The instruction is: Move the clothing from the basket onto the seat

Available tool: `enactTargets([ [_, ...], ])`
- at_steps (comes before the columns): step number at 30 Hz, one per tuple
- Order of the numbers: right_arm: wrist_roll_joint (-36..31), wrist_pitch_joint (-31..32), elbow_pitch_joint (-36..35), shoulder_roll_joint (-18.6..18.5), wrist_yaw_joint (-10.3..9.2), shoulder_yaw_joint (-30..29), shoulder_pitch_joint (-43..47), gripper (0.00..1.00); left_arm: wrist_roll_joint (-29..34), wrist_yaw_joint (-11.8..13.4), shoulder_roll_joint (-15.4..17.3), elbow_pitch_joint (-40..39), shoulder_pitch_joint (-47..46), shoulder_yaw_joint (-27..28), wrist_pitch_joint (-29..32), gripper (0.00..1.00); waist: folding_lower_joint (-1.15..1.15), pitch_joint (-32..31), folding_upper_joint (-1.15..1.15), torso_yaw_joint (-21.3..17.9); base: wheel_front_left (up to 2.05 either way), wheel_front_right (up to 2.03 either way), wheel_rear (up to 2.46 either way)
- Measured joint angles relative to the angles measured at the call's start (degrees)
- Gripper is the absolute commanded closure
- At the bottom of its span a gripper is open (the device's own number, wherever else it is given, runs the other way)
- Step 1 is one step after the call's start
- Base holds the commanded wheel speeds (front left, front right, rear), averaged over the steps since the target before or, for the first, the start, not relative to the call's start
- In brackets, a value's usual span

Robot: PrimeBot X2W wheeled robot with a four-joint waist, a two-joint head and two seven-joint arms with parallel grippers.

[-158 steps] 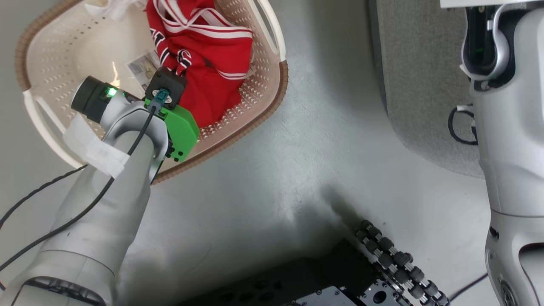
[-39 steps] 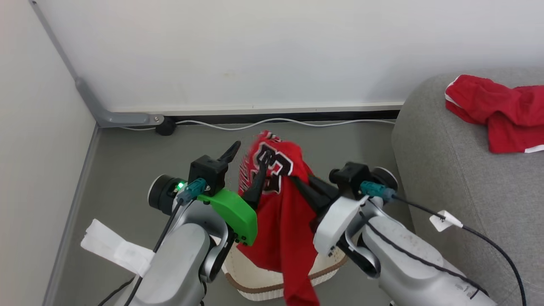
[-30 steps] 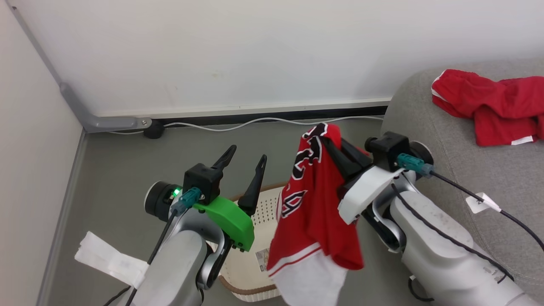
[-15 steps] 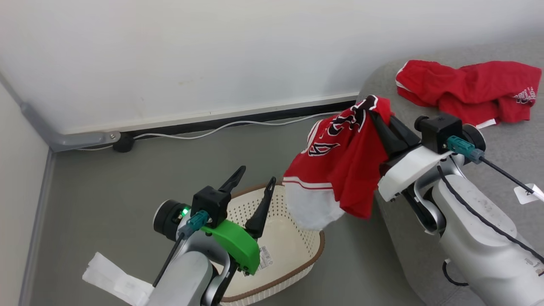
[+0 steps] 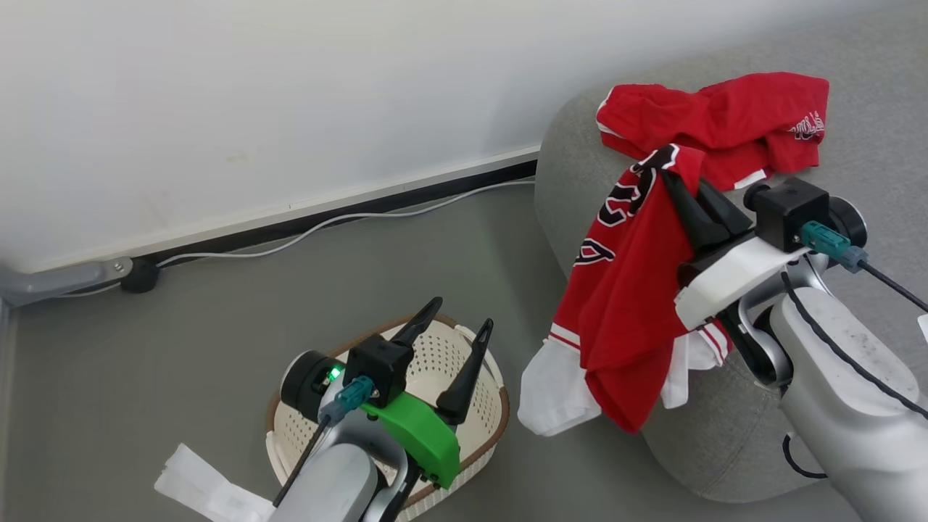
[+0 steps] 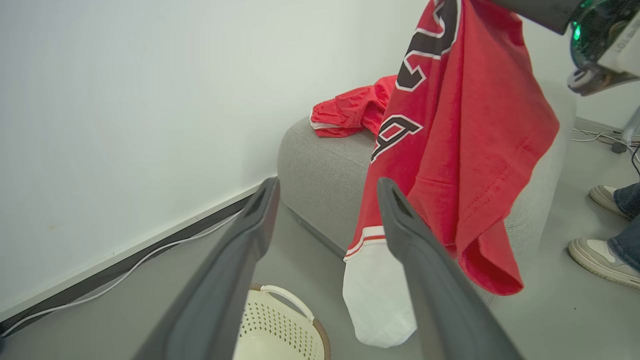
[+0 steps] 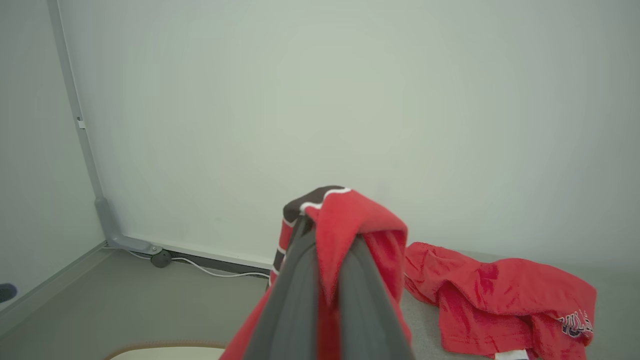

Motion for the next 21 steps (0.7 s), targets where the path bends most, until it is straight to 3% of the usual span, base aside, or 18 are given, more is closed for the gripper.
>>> enactTargets([
  [12, 0.55, 0.00, -2.56, -3.34, -1.51, -4.11, 0.27, 1.00, 0.02, -0.43, -0.31, -1.67, 0.02, -1.64, 0.12, 0.00, 0.00, 3.58, 0.00, -1.45, 0.00, 0.00, 0.00],
  [21, 0.66, 1.23, -4.78, -6.73, -1.49, -8.71, -12.01, 1.00, 0.57, -0.34, -0.26, -3.12, -0.35, -1.55, 1.04, 0.00, 0.00, 8.10, 0.00, -0.07, 0.00, 0.00, 0.00],
])
